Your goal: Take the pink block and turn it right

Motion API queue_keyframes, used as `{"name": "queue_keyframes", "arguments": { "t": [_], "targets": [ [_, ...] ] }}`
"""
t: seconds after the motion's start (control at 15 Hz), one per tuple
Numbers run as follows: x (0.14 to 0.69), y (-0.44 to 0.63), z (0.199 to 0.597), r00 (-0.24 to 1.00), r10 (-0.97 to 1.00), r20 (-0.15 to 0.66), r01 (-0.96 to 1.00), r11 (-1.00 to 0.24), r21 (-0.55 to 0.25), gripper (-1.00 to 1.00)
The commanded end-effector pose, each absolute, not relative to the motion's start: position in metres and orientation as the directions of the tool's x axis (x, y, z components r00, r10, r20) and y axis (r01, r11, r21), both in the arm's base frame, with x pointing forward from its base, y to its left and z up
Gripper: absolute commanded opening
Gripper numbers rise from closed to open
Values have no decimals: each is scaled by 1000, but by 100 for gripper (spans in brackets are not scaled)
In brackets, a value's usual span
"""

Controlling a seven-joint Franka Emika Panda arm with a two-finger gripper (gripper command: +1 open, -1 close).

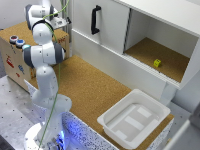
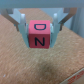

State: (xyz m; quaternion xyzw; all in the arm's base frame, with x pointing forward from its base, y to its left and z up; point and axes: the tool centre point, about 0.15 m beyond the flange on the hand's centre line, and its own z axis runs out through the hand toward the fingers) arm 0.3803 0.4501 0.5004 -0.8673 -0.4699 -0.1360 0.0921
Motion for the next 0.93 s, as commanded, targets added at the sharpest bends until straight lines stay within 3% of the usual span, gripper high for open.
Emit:
{"name": "queue_keyframes", "arguments": {
  "t": [0.0,0.13,0.27,0.53,0.87],
  "targets": [
    [391,461,493,685,641,347,689,-725,-20,-100],
    [384,468,485,699,626,346,646,-760,69,-100],
    [384,463,477,819,495,290,488,-867,100,-100],
    [379,470,466,867,445,225,404,-892,204,-100],
    [367,475,453,962,251,112,243,-967,79,-100]
  ]
}}
